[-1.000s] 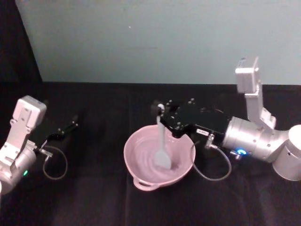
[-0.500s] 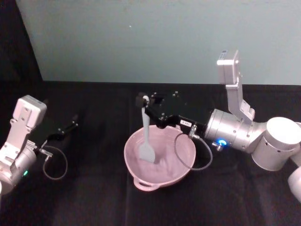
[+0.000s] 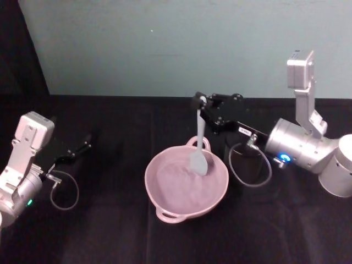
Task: Use the one hand to pick up the spoon and stir the clear water in the bowl.
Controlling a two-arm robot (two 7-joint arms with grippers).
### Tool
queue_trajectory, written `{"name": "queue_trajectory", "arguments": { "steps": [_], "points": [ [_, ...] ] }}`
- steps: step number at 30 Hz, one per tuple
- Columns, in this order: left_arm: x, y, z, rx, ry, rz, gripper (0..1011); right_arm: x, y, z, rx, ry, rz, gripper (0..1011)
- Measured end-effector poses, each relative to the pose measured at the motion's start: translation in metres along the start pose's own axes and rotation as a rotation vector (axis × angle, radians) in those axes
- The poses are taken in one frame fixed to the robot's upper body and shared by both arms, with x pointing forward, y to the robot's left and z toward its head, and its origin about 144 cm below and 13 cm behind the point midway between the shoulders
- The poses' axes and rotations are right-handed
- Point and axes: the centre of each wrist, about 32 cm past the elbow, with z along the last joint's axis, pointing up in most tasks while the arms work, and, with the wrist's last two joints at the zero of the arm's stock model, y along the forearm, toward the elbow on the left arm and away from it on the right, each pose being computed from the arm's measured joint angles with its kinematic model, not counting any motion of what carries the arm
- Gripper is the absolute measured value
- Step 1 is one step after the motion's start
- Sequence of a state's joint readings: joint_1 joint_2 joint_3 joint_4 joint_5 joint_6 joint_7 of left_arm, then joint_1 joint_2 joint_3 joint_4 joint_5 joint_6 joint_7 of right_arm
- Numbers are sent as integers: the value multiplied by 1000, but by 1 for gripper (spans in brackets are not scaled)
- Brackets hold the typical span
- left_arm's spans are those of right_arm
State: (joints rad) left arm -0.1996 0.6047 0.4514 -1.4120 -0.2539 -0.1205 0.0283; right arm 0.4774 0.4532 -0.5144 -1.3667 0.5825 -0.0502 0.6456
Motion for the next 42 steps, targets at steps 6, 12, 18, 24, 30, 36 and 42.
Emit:
{"name": "queue_trajectory", "arguments": {
  "steps": [6,12,18,24,30,36,42],
  "points": [
    [0,0,0,0,0,0,1005,-11,-5,7,-36,-9,34,84],
    [0,0,0,0,0,0,1005,-32,4,10,-41,2,106,84],
    [0,0,0,0,0,0,1005,-42,21,9,-25,15,155,84],
    [0,0,0,0,0,0,1005,-36,36,2,-1,33,150,84],
    [0,0,0,0,0,0,1005,-17,37,-7,24,75,92,84],
    [0,0,0,0,0,0,1005,0,21,-9,31,78,6,84],
    [0,0,0,0,0,0,1005,6,-2,-4,34,65,-46,84]
  ]
}}
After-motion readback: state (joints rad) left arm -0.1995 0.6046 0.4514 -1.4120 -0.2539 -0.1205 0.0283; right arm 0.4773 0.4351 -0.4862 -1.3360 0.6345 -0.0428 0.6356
